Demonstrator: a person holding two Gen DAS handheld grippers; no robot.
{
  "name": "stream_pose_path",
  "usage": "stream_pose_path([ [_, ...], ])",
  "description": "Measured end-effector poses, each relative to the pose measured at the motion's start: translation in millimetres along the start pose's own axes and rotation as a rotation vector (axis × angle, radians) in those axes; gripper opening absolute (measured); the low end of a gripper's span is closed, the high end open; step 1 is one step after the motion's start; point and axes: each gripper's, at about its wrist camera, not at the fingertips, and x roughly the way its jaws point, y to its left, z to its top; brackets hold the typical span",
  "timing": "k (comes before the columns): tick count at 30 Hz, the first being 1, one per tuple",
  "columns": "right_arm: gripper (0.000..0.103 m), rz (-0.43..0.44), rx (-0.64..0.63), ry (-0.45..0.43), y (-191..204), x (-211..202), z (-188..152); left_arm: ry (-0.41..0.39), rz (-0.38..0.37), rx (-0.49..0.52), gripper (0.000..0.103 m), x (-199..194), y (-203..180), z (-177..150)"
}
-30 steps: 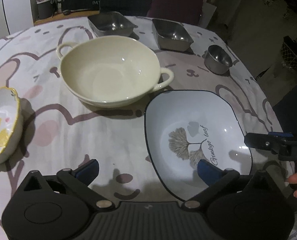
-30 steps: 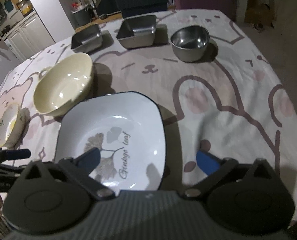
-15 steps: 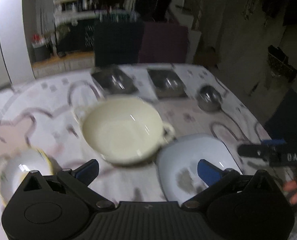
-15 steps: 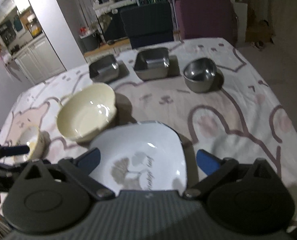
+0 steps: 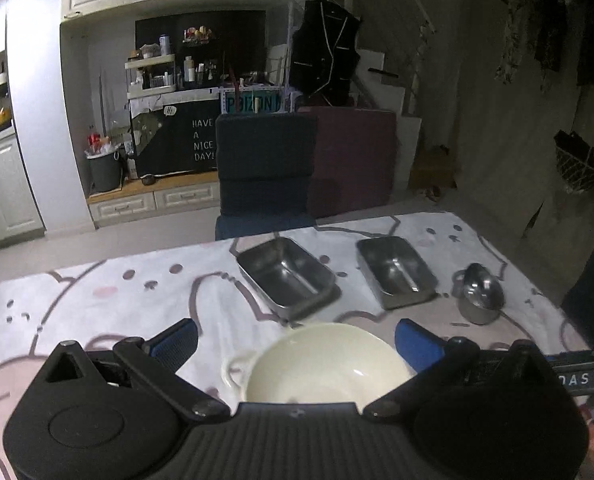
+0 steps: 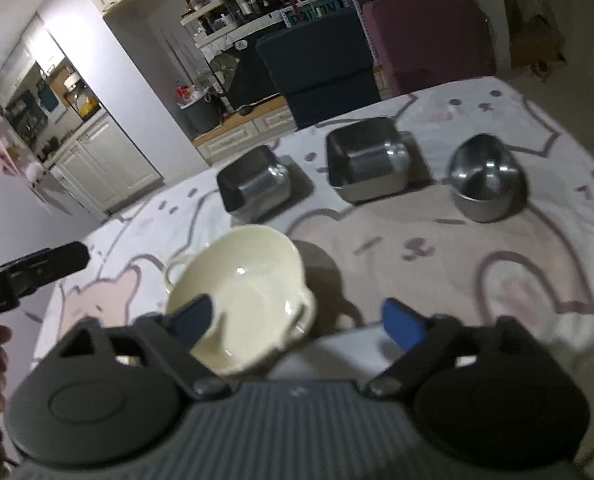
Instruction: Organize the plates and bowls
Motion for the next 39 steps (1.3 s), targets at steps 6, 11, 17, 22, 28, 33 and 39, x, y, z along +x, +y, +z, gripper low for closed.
stream_pose_path([
  [6, 0.037, -0.048, 0.135, 0.116, -8.5, 47.8, 6.3, 0.035, -0.003, -0.038, 0.103, 33.6, 24.1, -5.0],
  [11, 0.029, -0.060, 0.173, 0.170, -16.1, 74.3, 3.5, 0.056, 0.008, -0.062, 0.103, 57.8, 35.9, -10.0],
  [17, 0.017, -0.053, 0.165, 0.227, -12.3, 90.5, -1.5, 0.071, 0.014, -0.088, 0.103, 78.9, 47.7, -13.8],
  [22, 0.015, -0.080, 0.126, 0.199, -6.2, 89.2, 3.0, 0.106, -0.071, -0.140, 0.103, 93.3, 64.4, -21.3],
  [28, 0.011, -0.102, 0.080, 0.159, -7.3, 104.0, 27.9, 0.227, -0.081, -0.257, 0.080, 113.4, 88.0, -35.2],
  [33, 0.011, -0.114, 0.052, 0.126, -8.0, 119.3, 44.4, 0.302, -0.096, -0.335, 0.063, 125.5, 102.9, -46.7],
  [39, 0.012, -0.120, -0.001, 0.109, -5.2, 129.5, 52.9, 0.369, -0.115, -0.350, 0.057, 130.8, 99.8, -54.2],
])
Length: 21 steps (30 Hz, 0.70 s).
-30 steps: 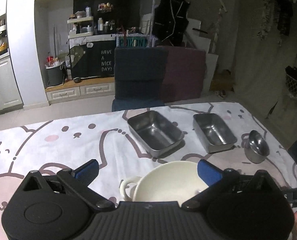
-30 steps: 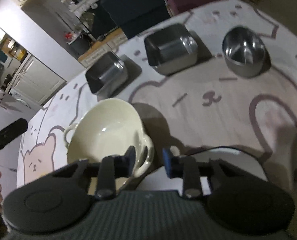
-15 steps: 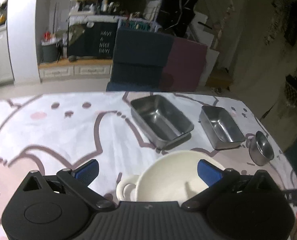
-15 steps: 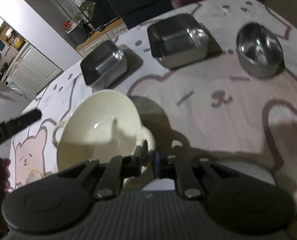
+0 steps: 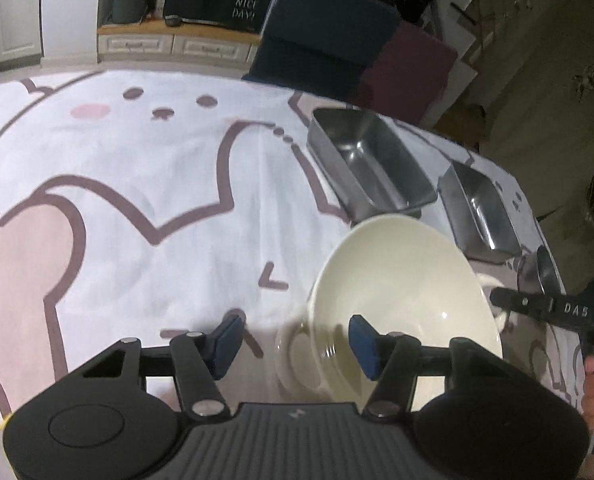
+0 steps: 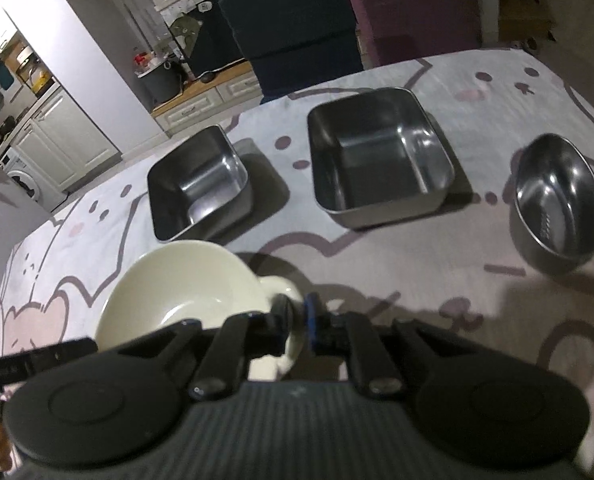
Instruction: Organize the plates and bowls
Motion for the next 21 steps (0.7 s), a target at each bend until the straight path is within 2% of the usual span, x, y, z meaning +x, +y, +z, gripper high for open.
stream_pose_path([
  [2, 0.012, 0.012, -0.003, 0.003, -1.8, 0.7, 1.5, 0.020, -0.020, -0.025, 0.054, 2.8, 0.9, -1.9],
  [4, 0.012, 0.035, -0.019, 0.014, -5.1, 1.3, 2.9, 0.033, -0.030, -0.040, 0.047, 4.7, 1.1, -2.4],
  [7, 0.016, 0.074, -0.070, 0.033, -7.4, 1.3, 7.1, 0.040, -0.008, -0.034, 0.035, 6.5, -2.2, -3.0],
  [11, 0.019, 0.080, -0.111, 0.056, -5.7, 2.3, 9.4, 0.038, 0.016, -0.021, 0.028, 7.5, -4.6, -4.0],
  [15, 0.024, 0.068, -0.162, 0.052, 0.6, 6.2, 9.7, 0.037, 0.016, -0.046, 0.028, 6.4, -2.3, -5.2],
  [21, 0.031, 0.110, -0.214, 0.103, 1.8, 11.6, 13.3, 0.042, -0.001, -0.076, 0.028, 3.8, 1.0, -6.6],
])
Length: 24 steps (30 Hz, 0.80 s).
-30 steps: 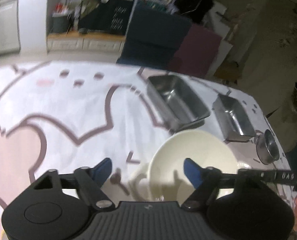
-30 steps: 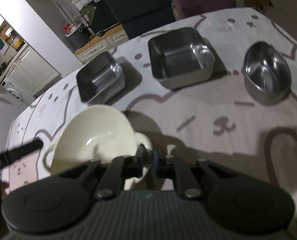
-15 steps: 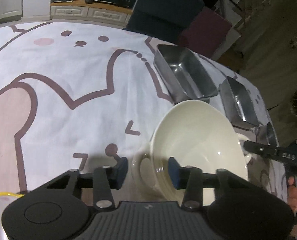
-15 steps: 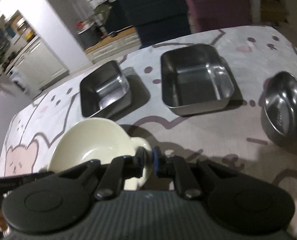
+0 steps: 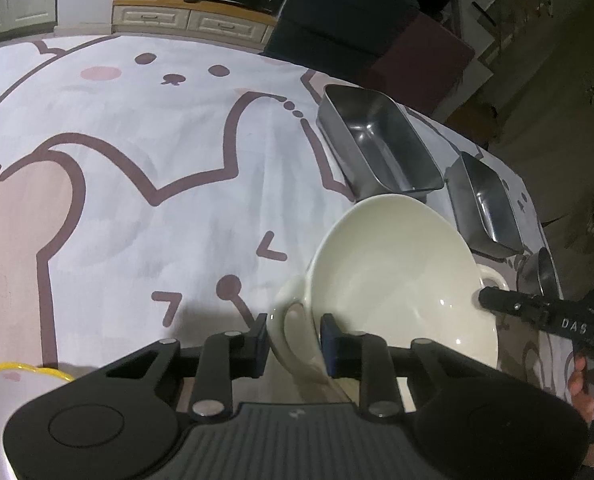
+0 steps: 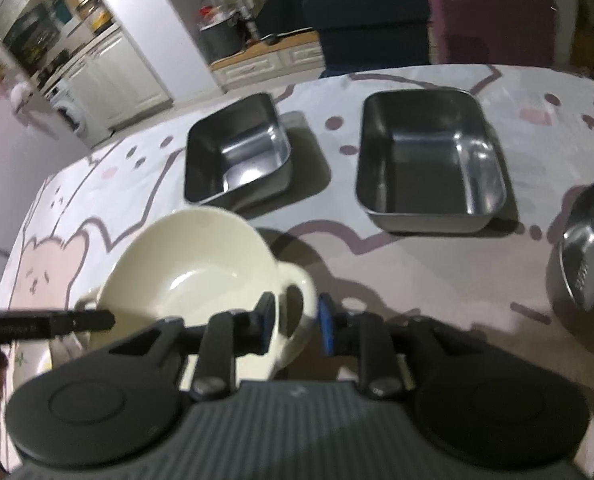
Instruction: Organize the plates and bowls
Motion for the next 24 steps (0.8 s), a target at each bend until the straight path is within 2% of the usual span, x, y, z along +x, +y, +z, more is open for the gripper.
stream_pose_path([
  [3, 0.032, 0.008, -0.027, 0.013, 1.5, 3.3, -0.2, -0.006, 0.004, -0.004, 0.028, -0.5, -0.9, -0.6],
  [7, 0.026, 0.011, -0.002, 0.029, -0.6, 10.5, 3.0, -0.011, 0.002, -0.005, 0.028, -0.1, -0.4, -0.9],
  [15, 0.027, -0.056, 0.030, 0.080, 10.3, 4.9, -4.4, -0.010, -0.001, 0.007, 0.027, -1.3, 1.1, 0.3],
  [21, 0.026, 0.004, 0.119, 0.096, -3.6, 4.4, -2.5, 0.005, -0.006, 0.005, 0.027, -2.7, 1.6, -0.1],
  [24, 0.027, 0.004, 0.068, 0.095, -0.6, 4.3, -1.7, 0.004, -0.003, 0.000, 0.027, -2.9, 1.6, -1.3],
])
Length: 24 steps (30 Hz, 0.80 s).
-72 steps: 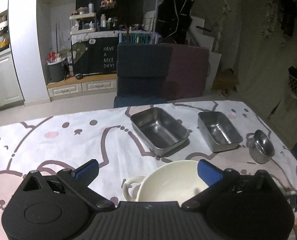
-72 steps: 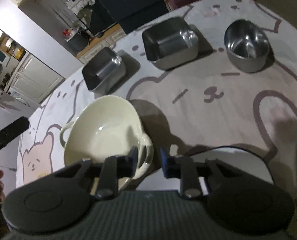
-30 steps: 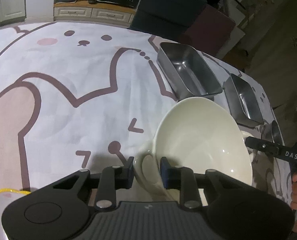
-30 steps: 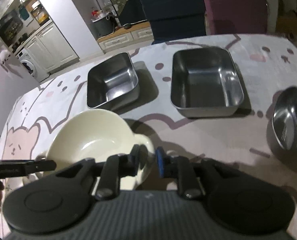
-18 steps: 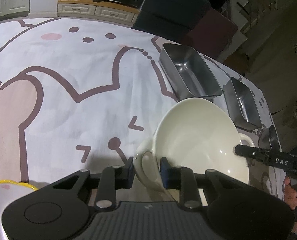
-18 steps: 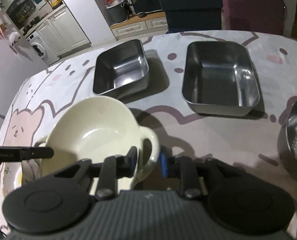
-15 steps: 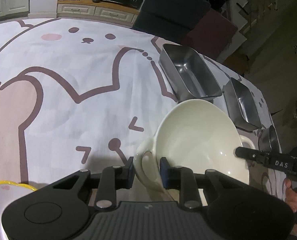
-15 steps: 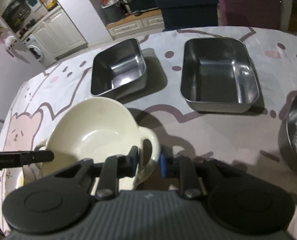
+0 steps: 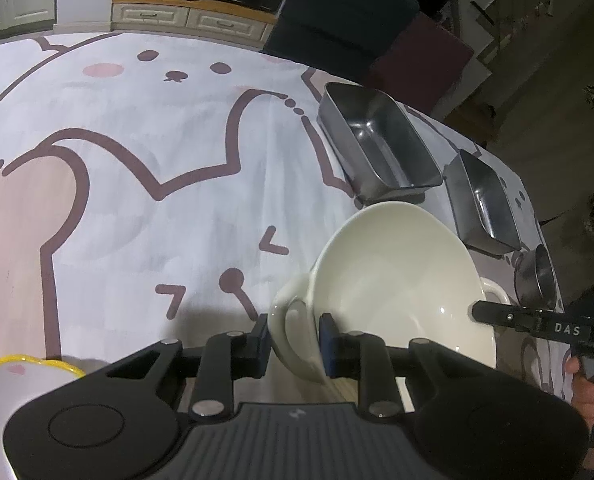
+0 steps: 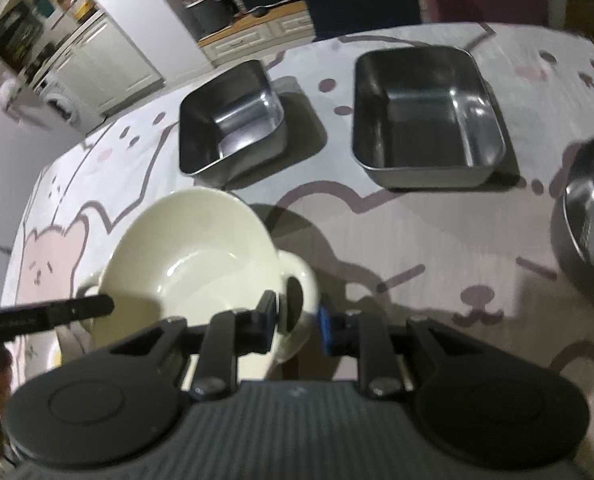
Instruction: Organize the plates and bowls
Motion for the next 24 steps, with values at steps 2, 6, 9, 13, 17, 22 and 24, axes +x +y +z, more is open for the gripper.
stream_pose_path([
  [2, 0.027, 0.007, -0.003, 0.008, -0.6, 3.8, 1.3, -0.005, -0.002, -0.001, 0.027, 0.7, 0.5, -0.7],
  [6, 0.026, 0.021, -0.016, 0.011, -1.9, 13.3, 2.9, 0.001, -0.008, -0.013, 0.028, 9.3, 1.4, -2.1],
  [9, 0.026, 0.015, -0.034, 0.003, 0.7, 12.6, 1.2, 0.008, -0.016, -0.045, 0.028, 18.8, 3.0, -4.9],
  [13, 0.026, 0.018, -0.029, -0.007, 0.9, 12.8, -1.2, 0.007, -0.021, -0.055, 0.026, 20.0, 3.7, -6.3],
  [17, 0.026, 0.016, -0.031, 0.005, 0.2, 13.0, 0.0, 0.009, -0.015, -0.050, 0.026, 19.3, 2.2, -6.4],
  [22, 0.026, 0.013, -0.032, 0.010, 0.2, 13.5, 1.4, 0.012, -0.004, -0.061, 0.027, 18.0, 1.5, -6.8],
  [24, 0.026, 0.013, -0.034, 0.010, 0.3, 13.9, 1.6, 0.012, 0.002, -0.074, 0.028, 17.7, 1.4, -7.7],
])
